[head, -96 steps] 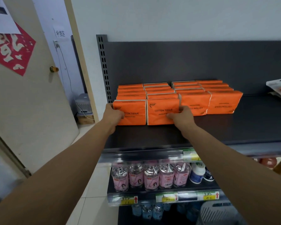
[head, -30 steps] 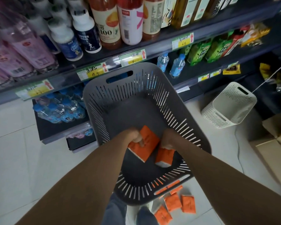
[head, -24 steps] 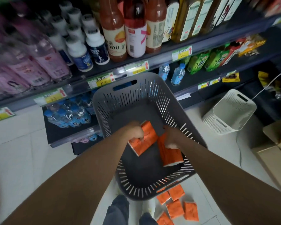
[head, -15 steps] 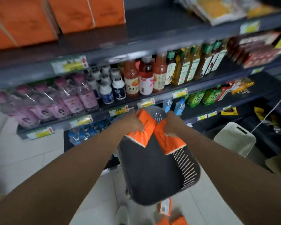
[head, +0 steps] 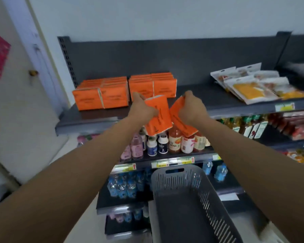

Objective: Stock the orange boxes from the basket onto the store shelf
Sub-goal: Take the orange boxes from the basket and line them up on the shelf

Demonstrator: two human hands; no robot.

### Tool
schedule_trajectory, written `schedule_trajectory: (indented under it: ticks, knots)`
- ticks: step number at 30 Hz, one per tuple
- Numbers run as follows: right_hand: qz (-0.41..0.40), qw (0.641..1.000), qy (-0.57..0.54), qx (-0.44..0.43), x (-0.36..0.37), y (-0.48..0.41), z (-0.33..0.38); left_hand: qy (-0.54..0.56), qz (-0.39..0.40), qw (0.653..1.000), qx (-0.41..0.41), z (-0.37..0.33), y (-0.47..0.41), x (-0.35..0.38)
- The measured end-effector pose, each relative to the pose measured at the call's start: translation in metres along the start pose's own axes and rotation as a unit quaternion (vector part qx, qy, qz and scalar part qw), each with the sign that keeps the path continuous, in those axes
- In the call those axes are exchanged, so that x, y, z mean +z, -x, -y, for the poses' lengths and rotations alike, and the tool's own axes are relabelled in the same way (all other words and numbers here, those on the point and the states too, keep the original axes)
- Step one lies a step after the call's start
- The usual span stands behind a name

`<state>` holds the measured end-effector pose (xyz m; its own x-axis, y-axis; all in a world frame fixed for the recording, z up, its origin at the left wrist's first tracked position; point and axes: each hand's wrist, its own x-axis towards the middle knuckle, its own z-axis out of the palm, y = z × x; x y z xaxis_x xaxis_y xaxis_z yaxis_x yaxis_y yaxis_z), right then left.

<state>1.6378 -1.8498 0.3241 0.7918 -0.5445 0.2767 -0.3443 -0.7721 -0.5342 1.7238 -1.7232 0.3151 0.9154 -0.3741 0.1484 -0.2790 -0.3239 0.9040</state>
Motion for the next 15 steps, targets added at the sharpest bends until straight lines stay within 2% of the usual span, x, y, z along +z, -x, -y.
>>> schedule_trajectory:
  ticks: [3, 6, 12, 15]
  knots:
    - [-0.034, 0.998, 0.022, -0.041, -0.007, -0.02, 0.025, 0.077, -0.045, 0.996, -0.011, -0.011, -0.019, -0.026]
    - [-0.043, 0.995, 0.059, -0.066, -0.007, -0.044, 0.038, 0.099, -0.065, 0.993, -0.019, -0.01, -0.045, -0.044]
    - [-0.028, 0.987, 0.14, -0.08, 0.015, -0.093, 0.041, 0.13, -0.043, 0.99, -0.043, 0.009, -0.093, -0.052]
    - [-0.018, 0.984, 0.159, -0.083, 0.027, -0.116, 0.035, 0.113, -0.033, 0.992, -0.049, 0.02, -0.117, -0.043]
